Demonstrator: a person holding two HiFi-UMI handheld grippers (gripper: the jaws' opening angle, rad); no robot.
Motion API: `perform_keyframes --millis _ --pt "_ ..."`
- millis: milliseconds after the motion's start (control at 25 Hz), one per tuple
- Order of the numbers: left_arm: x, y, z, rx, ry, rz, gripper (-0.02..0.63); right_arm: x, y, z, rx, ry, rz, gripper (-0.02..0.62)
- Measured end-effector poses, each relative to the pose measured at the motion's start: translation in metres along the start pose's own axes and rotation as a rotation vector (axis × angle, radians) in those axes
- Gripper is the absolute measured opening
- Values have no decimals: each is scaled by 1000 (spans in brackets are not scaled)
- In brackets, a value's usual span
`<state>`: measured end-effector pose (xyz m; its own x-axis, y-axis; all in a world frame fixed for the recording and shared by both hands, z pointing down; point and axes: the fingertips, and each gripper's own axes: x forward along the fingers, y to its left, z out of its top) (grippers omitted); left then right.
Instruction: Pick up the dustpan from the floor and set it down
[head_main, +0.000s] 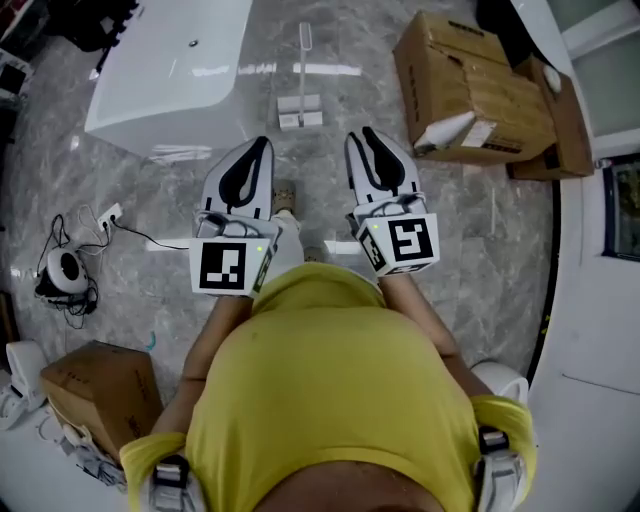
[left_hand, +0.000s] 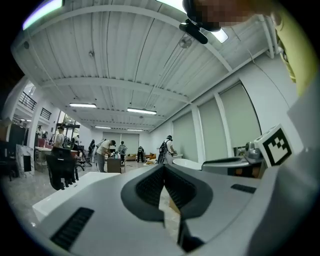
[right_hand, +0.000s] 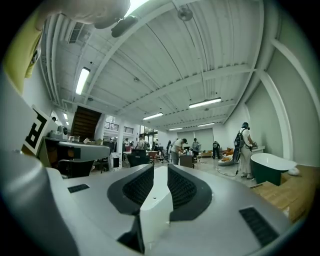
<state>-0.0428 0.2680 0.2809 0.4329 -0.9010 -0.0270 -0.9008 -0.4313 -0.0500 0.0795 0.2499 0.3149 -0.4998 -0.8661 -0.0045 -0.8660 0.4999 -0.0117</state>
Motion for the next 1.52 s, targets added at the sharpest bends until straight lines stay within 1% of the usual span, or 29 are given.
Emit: perform_keyframes --millis 160,240,360,440,600,760,920,1080,1200,1360,1520 --pt "35 22 -2 7 1 -14 2 34 -16 -5 -8 9 -8 117" --pt "56 39 -3 9 4 -15 2 58 -22 -8 -7 15 -6 126" --pt "88 65 1 15 -21 -38 2 96 -31 -10 -13 21 -1 130" --pt "109 83 -3 14 -14 -51 2 123 -37 -11 -24 25 -6 132" --pt "147 115 -10 -4 -16 -91 2 172 -52 -15 -24 47 -36 133" --pt "179 139 -22 -18 1 -138 2 205 -65 -26 -16 73 -85 133" --pt "204 153 -32 -33 8 -176 2 226 -75 -37 -7 93 -122 133" --pt "222 158 -40 -48 22 -196 2 241 -83 -44 -4 116 -129 133" --pt "234 161 -45 -63 50 -203 2 253 -90 -51 3 148 -118 135" --pt "253 164 -53 -51 79 -209 2 275 -101 -62 15 170 -80 138" --pt "269 172 -63 -80 96 -176 2 297 -115 -80 34 196 -45 141"
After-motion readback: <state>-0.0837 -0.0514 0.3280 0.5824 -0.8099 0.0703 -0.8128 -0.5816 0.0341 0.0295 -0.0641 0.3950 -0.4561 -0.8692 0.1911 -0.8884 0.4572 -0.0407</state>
